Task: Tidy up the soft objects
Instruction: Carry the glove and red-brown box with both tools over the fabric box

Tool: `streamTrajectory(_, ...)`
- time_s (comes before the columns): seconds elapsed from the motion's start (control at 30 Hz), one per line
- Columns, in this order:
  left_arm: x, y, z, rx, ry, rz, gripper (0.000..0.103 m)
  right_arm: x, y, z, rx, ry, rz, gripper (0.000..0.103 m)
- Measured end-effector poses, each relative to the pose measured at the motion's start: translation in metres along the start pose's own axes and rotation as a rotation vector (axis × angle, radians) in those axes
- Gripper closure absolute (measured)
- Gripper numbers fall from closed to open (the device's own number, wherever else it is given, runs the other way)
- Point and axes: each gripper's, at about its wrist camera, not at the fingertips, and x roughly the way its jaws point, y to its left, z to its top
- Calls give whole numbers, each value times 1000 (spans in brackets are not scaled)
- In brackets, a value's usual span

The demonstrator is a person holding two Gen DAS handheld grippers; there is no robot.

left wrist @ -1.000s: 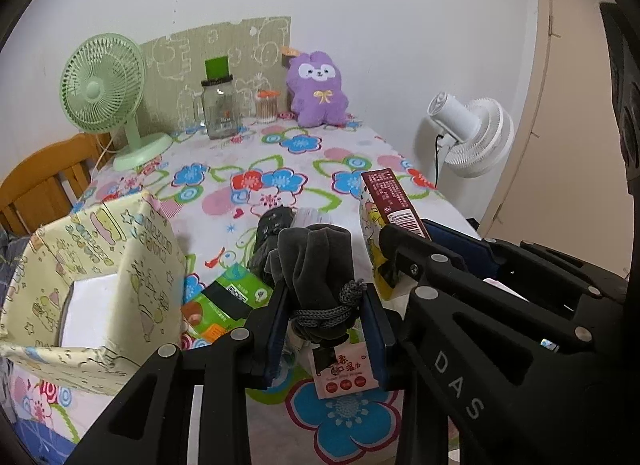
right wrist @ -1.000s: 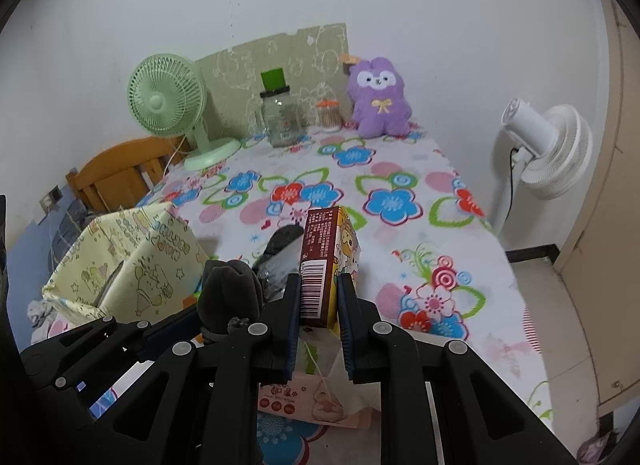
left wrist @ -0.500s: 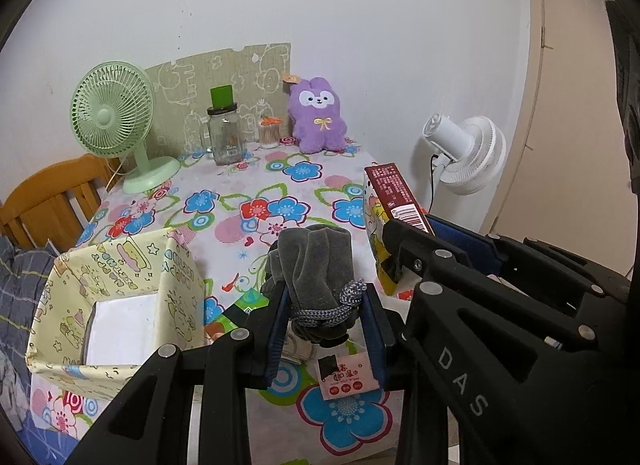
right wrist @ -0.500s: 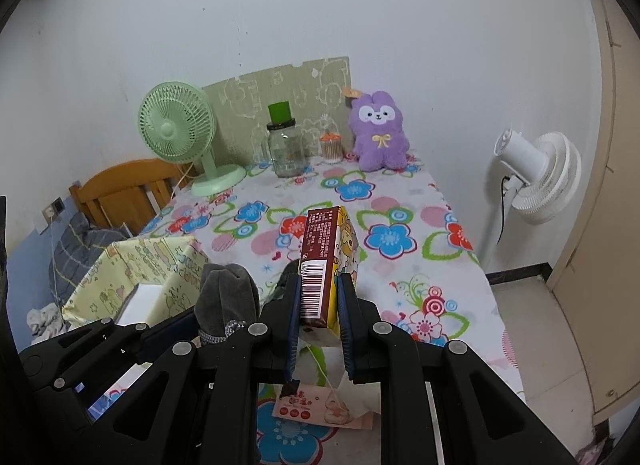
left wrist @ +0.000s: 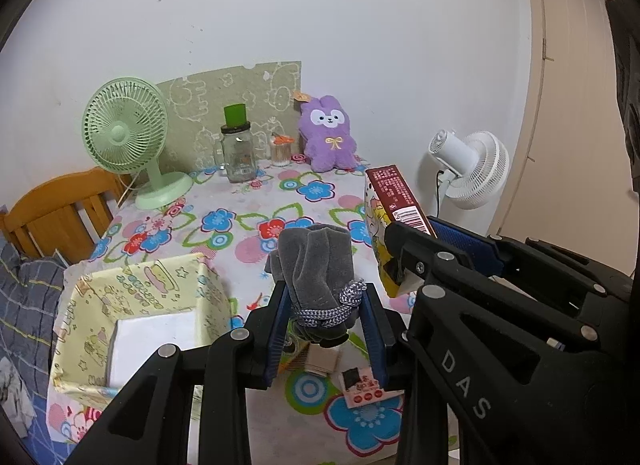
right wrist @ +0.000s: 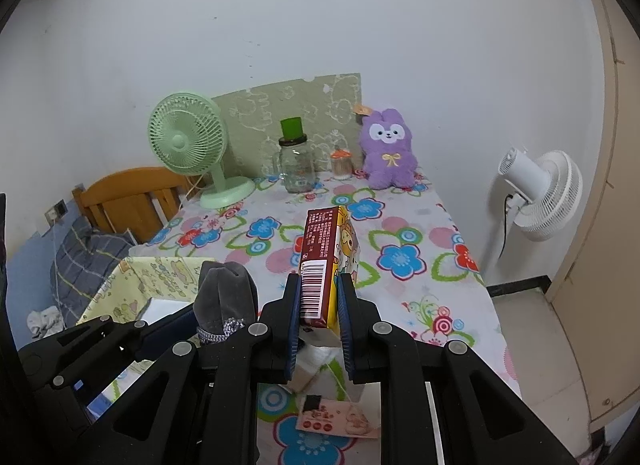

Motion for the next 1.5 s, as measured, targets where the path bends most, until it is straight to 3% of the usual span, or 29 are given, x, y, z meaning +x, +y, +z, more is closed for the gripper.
streamTrajectory(0.27, -9, 26, 5, -8, -22, 18, 68, 0, 26, 12, -27, -14, 16, 82)
streamTrajectory(0.97, 1, 105, 0, -66, 16, 117, 68, 36, 97, 18, -83, 47, 138, 82)
streamTrajectory(1.5, 31, 162, -18, -115, 99, 200, 68, 87, 145, 9, -110, 139, 208, 82)
